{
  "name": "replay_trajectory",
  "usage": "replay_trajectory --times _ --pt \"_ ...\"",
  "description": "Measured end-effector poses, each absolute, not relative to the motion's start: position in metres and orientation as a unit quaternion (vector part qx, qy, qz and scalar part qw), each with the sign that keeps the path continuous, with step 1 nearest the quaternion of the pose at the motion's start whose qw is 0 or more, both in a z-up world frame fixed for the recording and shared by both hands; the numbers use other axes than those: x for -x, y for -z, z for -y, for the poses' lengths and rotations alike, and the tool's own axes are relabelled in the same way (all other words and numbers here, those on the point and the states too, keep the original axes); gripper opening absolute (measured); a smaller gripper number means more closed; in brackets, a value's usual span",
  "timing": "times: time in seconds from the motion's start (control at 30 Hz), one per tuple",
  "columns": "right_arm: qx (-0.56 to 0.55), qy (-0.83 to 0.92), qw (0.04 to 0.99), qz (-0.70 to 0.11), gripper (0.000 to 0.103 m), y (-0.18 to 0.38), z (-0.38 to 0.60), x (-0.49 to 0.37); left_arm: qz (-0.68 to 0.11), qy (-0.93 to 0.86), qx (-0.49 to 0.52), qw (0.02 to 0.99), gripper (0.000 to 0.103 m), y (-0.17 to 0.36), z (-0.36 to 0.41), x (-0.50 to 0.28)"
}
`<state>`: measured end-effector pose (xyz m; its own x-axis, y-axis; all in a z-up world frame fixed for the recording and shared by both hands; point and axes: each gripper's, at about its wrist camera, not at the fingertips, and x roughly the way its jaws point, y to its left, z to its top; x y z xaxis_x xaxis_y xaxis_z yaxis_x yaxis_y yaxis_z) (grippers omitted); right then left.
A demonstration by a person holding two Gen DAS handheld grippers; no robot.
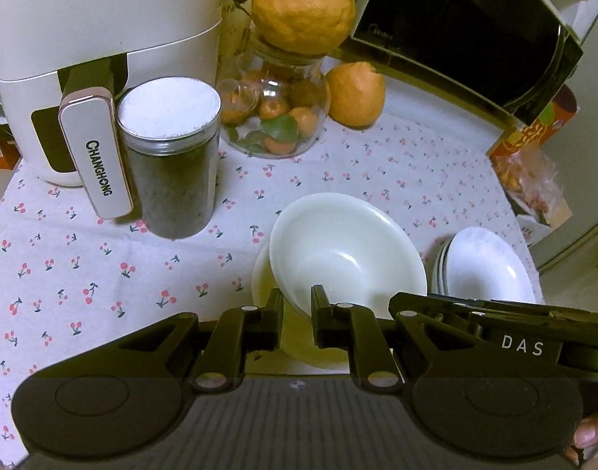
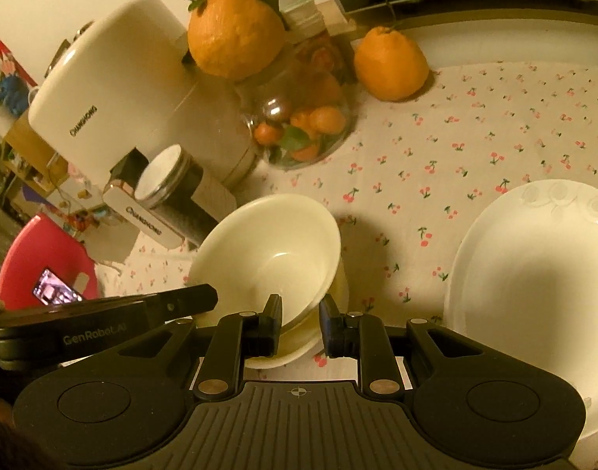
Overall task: Organize plates and bowls
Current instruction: 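Lower the bowl into the nested bowls and open both grippers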
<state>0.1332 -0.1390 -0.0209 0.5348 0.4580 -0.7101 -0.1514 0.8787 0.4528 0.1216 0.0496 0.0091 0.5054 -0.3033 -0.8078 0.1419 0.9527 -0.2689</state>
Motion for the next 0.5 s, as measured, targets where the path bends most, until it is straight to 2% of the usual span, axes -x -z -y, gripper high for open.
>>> replay_trajectory --times 0.5 --pt "-0.149 -0.179 0.854 -0.465 0.022 0.0262 0.1329 -0.1331 -0.505 0.125 0.053 0.852 0.017 -0.0004 -0.0474 -0.1233"
